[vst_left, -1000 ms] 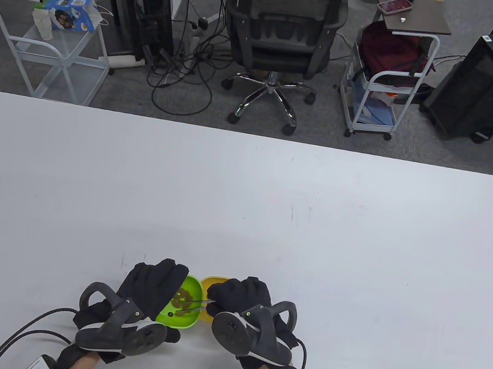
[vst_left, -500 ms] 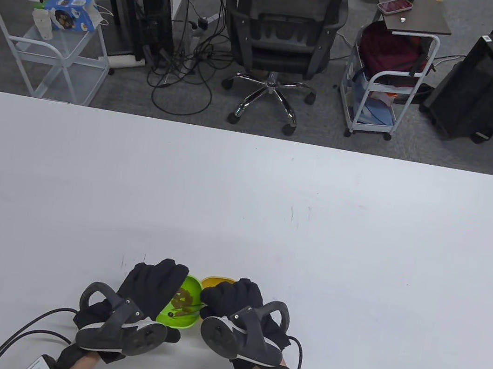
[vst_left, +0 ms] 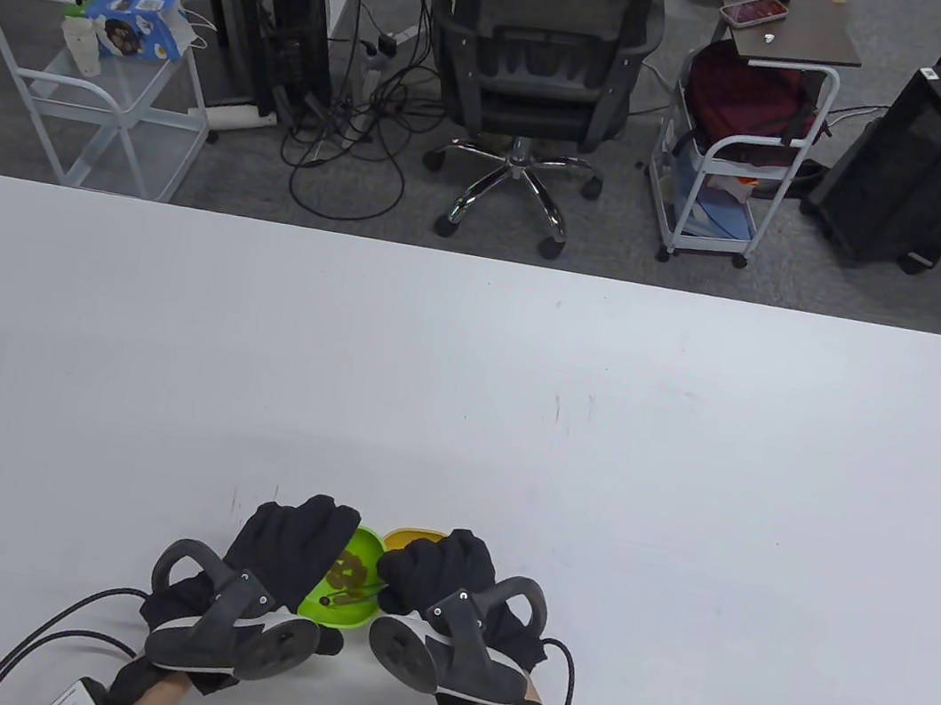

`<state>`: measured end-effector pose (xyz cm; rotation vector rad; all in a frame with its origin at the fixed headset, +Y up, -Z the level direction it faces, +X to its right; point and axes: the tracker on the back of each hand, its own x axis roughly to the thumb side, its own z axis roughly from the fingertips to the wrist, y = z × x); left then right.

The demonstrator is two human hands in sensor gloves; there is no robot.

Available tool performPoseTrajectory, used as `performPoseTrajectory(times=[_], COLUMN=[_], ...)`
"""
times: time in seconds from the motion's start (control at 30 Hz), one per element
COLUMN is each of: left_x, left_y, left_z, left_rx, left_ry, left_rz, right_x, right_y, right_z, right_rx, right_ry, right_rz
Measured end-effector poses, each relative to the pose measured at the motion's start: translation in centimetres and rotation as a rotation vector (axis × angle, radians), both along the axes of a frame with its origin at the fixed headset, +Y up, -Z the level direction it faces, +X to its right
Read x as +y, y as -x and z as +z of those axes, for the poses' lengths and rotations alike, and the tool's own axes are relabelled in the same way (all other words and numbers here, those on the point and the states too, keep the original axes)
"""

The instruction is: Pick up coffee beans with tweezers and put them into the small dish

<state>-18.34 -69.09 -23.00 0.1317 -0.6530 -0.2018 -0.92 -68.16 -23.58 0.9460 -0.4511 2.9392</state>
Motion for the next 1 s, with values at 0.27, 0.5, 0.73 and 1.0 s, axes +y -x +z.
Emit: performPoseTrajectory(times=[0.27, 0.5, 0.73, 1.0], left_x=[0.01, 0.01, 0.01, 0.04], left_y=[-0.02, -0.04, -0.08, -0.08], left_z=[0.02, 0.01, 0.02, 0.02], left_rx=[0.001, 0.003, 0.002, 0.001], left_ry=[-0.002, 0.001, 0.001, -0.002], left_rz=[-0.003, -0.002, 0.004, 0.005], right_x=[0.10, 0.19, 0.29, 0.75], right_y=[0.37, 0.43, 0.39, -0.41], right_z=[0.12, 0.19, 0.14, -0.16], right_rx=[-0.008, -0.019, -0.025, -0.036], right_ry=[-0.020, -0.038, -0.048, -0.014], right_rz=[0.015, 0.046, 0.050, -0.003])
